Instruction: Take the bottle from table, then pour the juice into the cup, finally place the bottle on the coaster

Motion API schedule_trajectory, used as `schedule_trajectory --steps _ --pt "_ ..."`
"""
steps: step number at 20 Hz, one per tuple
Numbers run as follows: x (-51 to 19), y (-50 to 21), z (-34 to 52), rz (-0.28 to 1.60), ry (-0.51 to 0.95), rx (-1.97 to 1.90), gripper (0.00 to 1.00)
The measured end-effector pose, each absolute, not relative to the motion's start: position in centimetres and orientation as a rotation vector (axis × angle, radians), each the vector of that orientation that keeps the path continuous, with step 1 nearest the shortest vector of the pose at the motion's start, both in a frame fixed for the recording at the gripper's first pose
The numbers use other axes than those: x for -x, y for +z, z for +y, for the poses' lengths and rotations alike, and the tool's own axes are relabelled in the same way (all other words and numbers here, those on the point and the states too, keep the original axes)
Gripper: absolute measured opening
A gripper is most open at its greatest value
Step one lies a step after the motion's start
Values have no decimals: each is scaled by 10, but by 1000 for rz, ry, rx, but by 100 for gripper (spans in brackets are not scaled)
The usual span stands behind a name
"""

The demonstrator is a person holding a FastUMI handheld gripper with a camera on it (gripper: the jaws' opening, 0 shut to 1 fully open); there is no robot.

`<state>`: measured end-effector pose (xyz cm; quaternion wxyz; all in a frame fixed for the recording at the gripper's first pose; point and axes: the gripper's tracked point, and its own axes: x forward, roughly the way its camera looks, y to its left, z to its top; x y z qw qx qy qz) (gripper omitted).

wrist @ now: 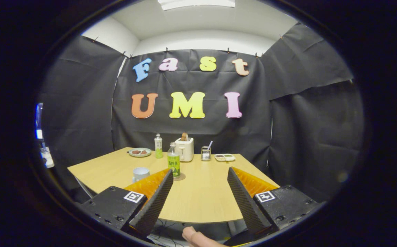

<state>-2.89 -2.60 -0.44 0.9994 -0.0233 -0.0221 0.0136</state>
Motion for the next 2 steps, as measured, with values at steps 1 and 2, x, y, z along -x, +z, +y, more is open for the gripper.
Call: schedule_trajectory --steps 1,2 --pt "30 -4 -25 -45 33 47 100" --pt "31 -5 -24 -40 40 42 100"
